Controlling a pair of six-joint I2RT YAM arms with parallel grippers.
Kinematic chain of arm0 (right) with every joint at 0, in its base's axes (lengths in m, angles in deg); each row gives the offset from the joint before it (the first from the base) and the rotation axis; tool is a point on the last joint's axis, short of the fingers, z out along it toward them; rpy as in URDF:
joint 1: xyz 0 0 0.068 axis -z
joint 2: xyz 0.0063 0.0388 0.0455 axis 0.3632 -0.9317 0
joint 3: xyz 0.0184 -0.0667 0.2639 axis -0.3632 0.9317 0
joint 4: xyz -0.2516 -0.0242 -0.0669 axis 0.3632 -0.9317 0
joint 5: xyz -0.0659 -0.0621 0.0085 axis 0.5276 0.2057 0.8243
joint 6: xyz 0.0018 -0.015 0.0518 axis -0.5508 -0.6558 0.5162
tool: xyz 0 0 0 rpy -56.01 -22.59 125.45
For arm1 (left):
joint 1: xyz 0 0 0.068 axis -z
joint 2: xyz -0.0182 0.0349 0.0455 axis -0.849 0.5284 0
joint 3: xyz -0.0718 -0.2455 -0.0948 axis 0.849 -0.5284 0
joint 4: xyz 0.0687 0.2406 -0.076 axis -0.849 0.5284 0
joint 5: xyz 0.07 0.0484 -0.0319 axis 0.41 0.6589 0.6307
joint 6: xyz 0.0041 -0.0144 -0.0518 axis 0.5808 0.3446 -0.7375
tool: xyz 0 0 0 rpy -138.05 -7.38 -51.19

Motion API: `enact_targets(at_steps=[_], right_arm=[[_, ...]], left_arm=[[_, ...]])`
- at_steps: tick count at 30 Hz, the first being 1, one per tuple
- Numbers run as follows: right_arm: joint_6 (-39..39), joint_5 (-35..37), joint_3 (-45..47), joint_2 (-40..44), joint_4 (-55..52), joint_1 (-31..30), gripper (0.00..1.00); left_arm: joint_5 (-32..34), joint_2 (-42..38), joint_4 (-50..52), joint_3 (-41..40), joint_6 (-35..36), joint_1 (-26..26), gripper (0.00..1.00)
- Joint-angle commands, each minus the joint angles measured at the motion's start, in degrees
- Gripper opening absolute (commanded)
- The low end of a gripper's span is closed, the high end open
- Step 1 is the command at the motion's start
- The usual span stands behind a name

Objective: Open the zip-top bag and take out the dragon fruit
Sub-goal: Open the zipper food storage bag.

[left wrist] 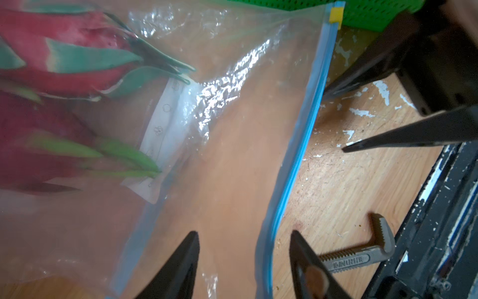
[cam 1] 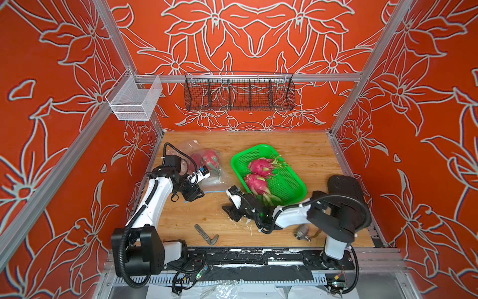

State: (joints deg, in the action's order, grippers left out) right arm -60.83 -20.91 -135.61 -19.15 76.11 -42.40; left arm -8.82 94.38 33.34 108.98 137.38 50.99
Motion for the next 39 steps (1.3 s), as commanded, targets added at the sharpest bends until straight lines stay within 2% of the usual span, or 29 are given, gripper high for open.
enact_targets(at_steps=[1, 4, 6, 9, 12, 13, 15, 17, 19, 20, 21, 22, 26, 29, 31, 32, 33, 35, 36, 39], right_arm=[[1.8, 4.0, -4.6, -4.4, 7.8, 0.1, 0.56], [0.2, 6.7, -7.8, -7.9, 10.7, 1.0, 0.57], [-1.5, 8.8, -9.4, -10.2, 14.4, 1.7, 0.58], [-5.4, 10.4, -12.1, -14.0, 21.5, 2.5, 0.62], [-12.2, 9.2, -15.3, -18.7, 31.4, 2.4, 0.8], [-14.1, 8.6, -16.5, -19.8, 33.2, 2.4, 0.83], [-16.4, 7.4, -19.7, -21.0, 32.3, 2.6, 0.85], [-16.3, 4.5, -22.0, -21.8, 30.4, 3.1, 0.83], [-16.2, 1.8, -22.6, -22.5, 31.5, 3.6, 0.77], [-15.8, 1.3, -22.6, -22.7, 32.0, 3.9, 0.71], [-15.3, 0.9, -22.4, -22.9, 32.2, 4.2, 0.64], [-14.9, 0.7, -22.0, -22.9, 32.3, 4.4, 0.56], [-13.3, 0.3, -19.8, -23.4, 35.1, 5.1, 0.2], [-13.1, 0.5, -19.3, -23.7, 35.8, 5.2, 0.06], [-13.2, 0.9, -19.4, -23.5, 35.6, 5.3, 0.05], [-13.3, 1.2, -19.4, -23.2, 35.0, 5.2, 0.05], [-13.4, 1.6, -19.3, -22.7, 33.8, 5.3, 0.17], [-13.4, 2.5, -19.2, -22.0, 31.0, 5.1, 0.55], [-13.3, 3.7, -18.8, -21.7, 29.9, 5.0, 0.65], [-12.5, 7.1, -17.5, -21.7, 27.9, 4.2, 0.75]], left_arm=[[0.0, 0.2, -0.5, -1.2, 0.8, 0.3, 0.58], [0.1, 1.0, -1.7, -2.4, 0.6, 0.3, 0.53], [-0.2, 1.4, -2.5, -3.0, 0.4, 0.3, 0.37], [-3.1, 1.7, -0.1, -2.5, 0.6, 0.3, 0.21], [-6.9, 1.0, 4.7, -1.5, 1.9, 0.4, 0.16], [-7.5, 0.5, 5.5, -1.4, 2.1, 0.4, 0.15], [-7.8, -0.5, 6.1, -1.3, 2.1, 0.4, 0.09], [-7.6, -0.9, 6.6, -0.7, 2.1, 0.4, 0.08], [-7.7, -0.9, 8.3, 0.4, 2.5, 0.4, 0.12], [-7.6, -0.9, 9.7, 1.3, 3.0, 0.4, 0.19], [-7.1, -0.8, 11.1, 2.5, 3.4, 0.3, 0.32], [-6.1, -0.9, 11.9, 3.6, 3.5, 0.3, 0.38], [-2.7, -0.6, 12.9, 10.4, 3.3, -2.0, 0.52], [-3.7, 1.1, 12.1, 14.9, 2.5, -4.3, 0.6], [-1.6, 3.3, 8.1, 16.2, 0.4, -4.9, 0.61], [0.2, 4.9, 6.0, 16.8, -0.9, -5.1, 0.63], [1.6, 6.8, 4.7, 17.7, -1.9, -5.3, 0.63], [3.3, 10.5, 3.8, 18.9, -3.0, -5.3, 0.64], [4.1, 12.4, 3.2, 18.9, -3.0, -5.3, 0.67], [7.4, 17.1, -0.3, 17.6, -3.4, -5.0, 0.68]])
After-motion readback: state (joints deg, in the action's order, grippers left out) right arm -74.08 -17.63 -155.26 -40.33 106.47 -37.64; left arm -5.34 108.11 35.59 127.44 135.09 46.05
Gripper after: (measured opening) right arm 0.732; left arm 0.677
